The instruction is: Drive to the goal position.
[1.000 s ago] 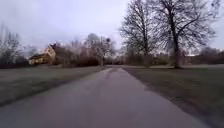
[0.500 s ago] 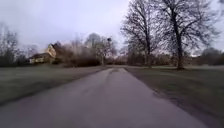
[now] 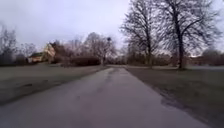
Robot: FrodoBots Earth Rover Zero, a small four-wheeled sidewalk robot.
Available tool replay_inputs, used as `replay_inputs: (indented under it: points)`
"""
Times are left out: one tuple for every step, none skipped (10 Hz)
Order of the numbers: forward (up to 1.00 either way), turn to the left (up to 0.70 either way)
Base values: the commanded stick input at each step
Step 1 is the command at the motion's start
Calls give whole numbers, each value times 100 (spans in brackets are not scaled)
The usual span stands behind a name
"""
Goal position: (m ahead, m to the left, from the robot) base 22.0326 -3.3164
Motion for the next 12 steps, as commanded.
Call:
replay_inputs:
  points:
    - [100,0]
    - [100,0]
    - [100,0]
    - [100,0]
    - [100,0]
    - [100,0]
    - [100,0]
    - [100,0]
    - [100,0]
    - [100,0]
    - [100,0]
    - [100,0]
